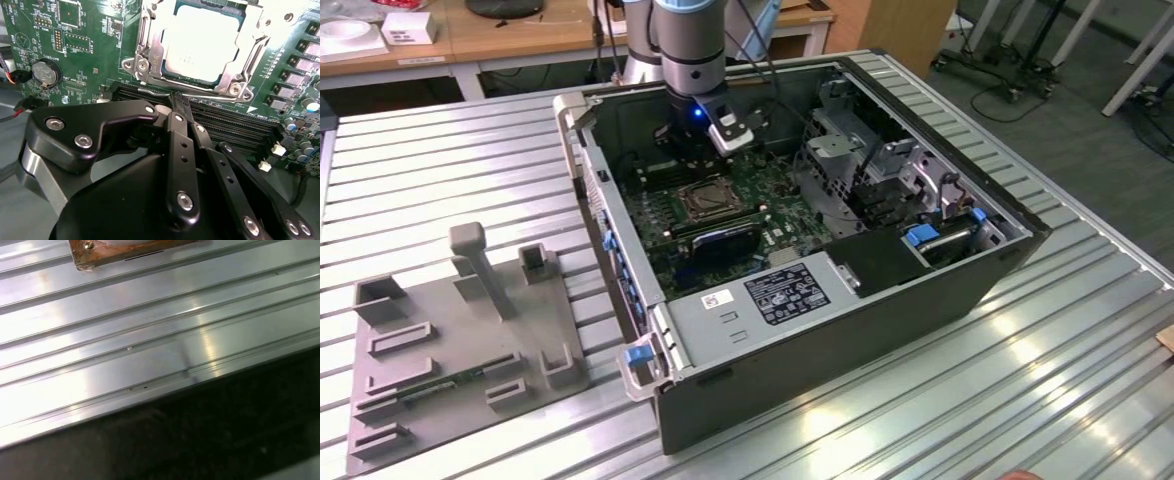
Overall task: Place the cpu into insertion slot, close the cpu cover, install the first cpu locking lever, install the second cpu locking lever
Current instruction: 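Install the first cpu locking lever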
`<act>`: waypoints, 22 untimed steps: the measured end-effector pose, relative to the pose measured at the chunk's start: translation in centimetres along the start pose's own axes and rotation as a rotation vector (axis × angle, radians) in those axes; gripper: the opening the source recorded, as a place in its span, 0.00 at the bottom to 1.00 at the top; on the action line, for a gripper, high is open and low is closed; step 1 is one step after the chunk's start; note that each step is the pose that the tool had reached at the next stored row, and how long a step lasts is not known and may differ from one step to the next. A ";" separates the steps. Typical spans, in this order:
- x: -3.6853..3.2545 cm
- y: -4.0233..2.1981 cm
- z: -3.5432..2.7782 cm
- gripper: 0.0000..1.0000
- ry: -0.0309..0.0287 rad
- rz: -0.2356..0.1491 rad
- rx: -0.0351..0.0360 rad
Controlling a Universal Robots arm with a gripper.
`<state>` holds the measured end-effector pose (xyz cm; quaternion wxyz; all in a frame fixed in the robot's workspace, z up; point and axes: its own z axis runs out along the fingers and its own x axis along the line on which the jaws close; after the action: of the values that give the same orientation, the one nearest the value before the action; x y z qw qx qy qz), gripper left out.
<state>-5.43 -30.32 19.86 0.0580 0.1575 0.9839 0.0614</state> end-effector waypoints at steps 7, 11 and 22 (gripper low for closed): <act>-0.22 0.09 0.06 0.10 -0.0016 0.007 0.0021; -0.23 0.10 0.09 0.10 -0.0016 0.007 0.0025; -0.41 0.15 0.17 0.10 -0.0026 0.007 0.0053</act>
<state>-4.97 -30.30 19.75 0.0587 0.1611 0.9834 0.0588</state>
